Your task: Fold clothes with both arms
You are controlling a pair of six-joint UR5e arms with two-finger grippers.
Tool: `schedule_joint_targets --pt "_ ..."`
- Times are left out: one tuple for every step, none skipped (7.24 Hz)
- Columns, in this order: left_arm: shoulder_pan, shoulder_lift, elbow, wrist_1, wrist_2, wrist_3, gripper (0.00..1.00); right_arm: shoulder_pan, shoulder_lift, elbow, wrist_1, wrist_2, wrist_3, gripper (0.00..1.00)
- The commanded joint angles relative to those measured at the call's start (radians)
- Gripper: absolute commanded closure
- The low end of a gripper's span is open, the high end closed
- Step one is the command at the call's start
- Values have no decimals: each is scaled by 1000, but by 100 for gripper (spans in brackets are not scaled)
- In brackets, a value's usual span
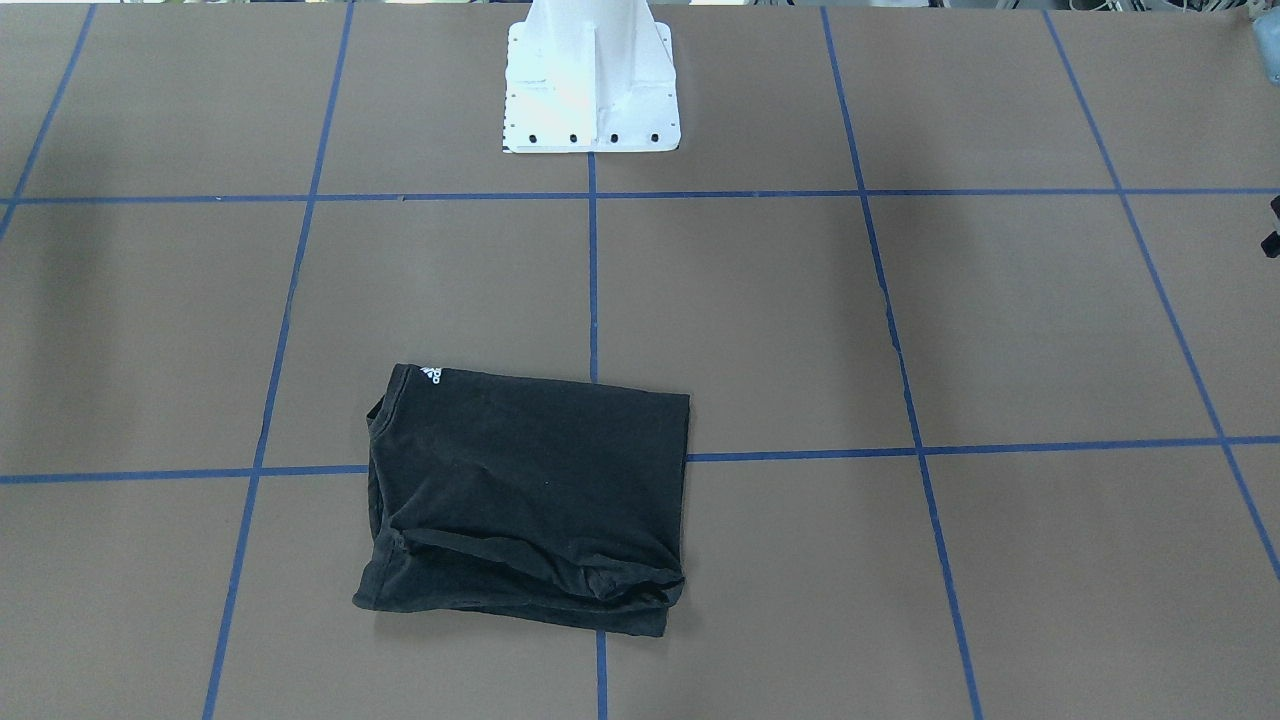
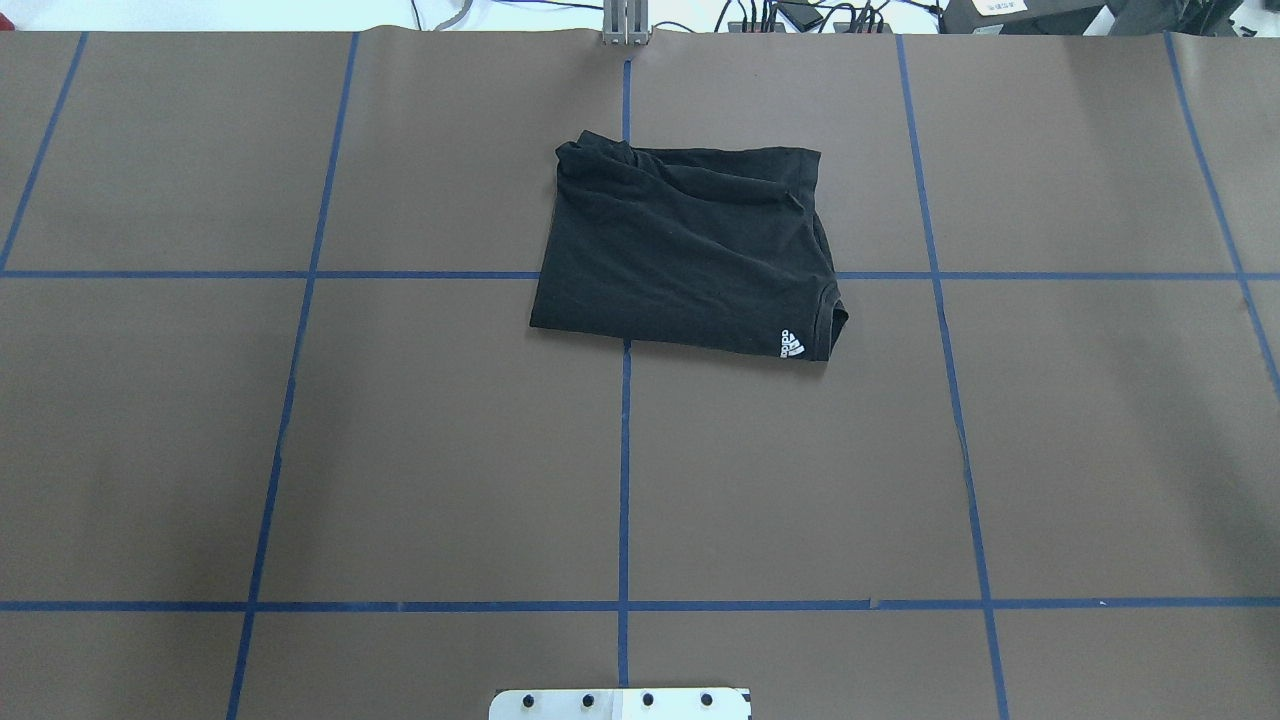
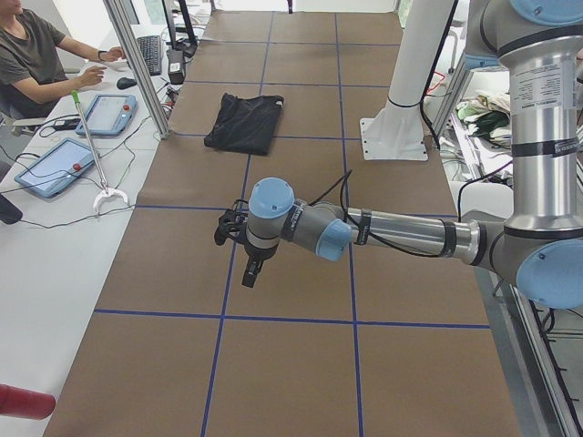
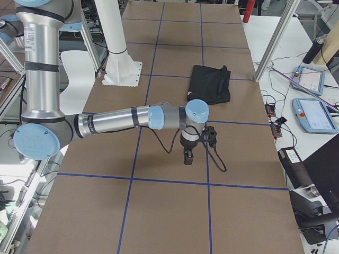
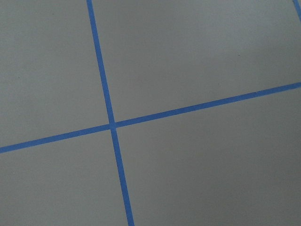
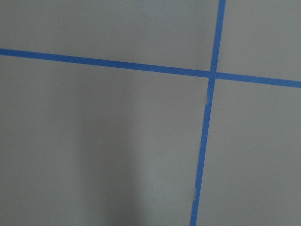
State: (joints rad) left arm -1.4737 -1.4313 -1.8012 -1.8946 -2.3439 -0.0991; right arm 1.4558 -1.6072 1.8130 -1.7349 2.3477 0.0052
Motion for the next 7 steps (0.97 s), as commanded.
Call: schedule_joint_targets --pt "-5 6 -1 -24 8 61 1 0 6 -14 1 12 -7 0" --pt "-16 8 -6 -20 8 59 1 1 6 -8 0 18 -7 0" --pt "-16 20 -42 -17 2 56 1 2 -16 8 5 0 -8 0" --pt "-11 25 -56 -24 5 52 1 2 -25 -4 6 -4 -10 0" --pt "-14 26 -63 -24 11 53 1 2 -30 8 6 -8 -8 0" --pt "-10 22 -44 -26 6 52 1 -2 -30 -4 5 -4 -8 0" --pt "-8 5 9 -29 -1 53 1 0 -20 5 5 -7 -7 0"
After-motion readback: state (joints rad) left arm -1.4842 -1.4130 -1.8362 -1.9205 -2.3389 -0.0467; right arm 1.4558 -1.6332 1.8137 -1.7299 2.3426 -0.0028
